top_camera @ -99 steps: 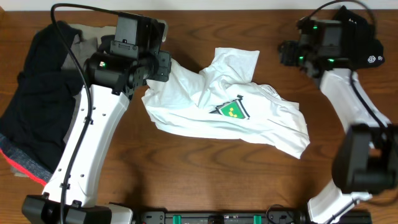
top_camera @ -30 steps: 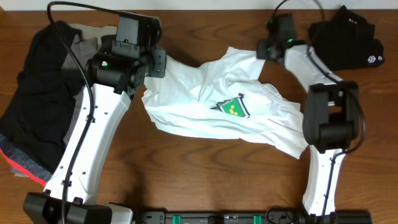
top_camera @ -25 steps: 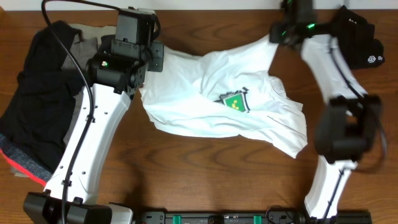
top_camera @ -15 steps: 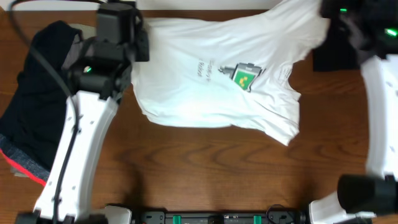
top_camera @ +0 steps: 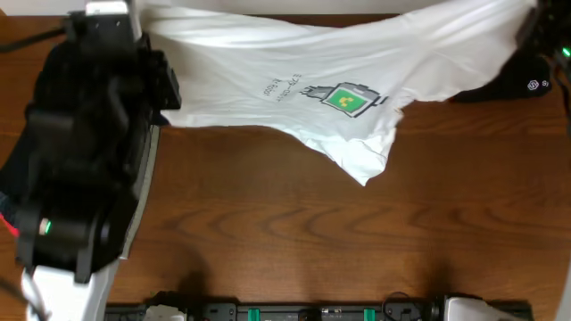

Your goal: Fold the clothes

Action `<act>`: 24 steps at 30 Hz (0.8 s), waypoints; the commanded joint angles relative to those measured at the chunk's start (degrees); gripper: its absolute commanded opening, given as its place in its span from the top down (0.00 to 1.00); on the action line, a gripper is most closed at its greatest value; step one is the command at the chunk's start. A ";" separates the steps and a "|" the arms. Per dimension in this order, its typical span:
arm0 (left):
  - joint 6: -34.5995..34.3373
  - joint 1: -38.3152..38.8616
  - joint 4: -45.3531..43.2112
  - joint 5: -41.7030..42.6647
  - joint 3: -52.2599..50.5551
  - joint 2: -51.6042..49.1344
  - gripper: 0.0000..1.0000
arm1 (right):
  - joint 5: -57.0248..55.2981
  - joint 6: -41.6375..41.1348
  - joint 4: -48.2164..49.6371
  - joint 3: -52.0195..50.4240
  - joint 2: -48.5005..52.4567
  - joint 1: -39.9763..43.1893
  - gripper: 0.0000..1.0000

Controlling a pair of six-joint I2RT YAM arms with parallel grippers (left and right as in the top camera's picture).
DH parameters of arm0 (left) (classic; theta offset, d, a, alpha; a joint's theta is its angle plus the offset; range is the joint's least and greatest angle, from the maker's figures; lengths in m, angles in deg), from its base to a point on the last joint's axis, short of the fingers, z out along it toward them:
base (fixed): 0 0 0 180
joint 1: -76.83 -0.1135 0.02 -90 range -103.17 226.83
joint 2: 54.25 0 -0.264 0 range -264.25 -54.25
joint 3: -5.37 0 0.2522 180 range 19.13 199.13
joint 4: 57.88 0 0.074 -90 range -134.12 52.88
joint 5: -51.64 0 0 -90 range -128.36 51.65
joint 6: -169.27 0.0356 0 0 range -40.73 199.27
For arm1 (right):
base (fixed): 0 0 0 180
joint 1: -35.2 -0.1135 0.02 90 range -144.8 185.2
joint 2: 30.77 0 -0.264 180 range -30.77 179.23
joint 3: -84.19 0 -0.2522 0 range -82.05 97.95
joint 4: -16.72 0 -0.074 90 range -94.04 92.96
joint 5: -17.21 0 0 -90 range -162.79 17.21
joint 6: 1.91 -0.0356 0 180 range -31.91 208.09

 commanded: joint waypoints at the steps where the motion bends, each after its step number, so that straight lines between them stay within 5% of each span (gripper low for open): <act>1: -0.33 1.44 -0.37 0.94 1.29 3.96 0.94 | -0.26 3.48 0.22 0.26 -4.11 0.70 0.99; 14: 0.48 1.64 -4.28 0.72 1.29 -7.87 0.95 | -0.24 4.72 2.08 0.24 2.64 0.70 0.99; 24: 3.82 1.46 -28.20 0.74 1.31 -24.94 0.94 | -0.76 6.47 19.32 0.24 17.55 2.08 0.99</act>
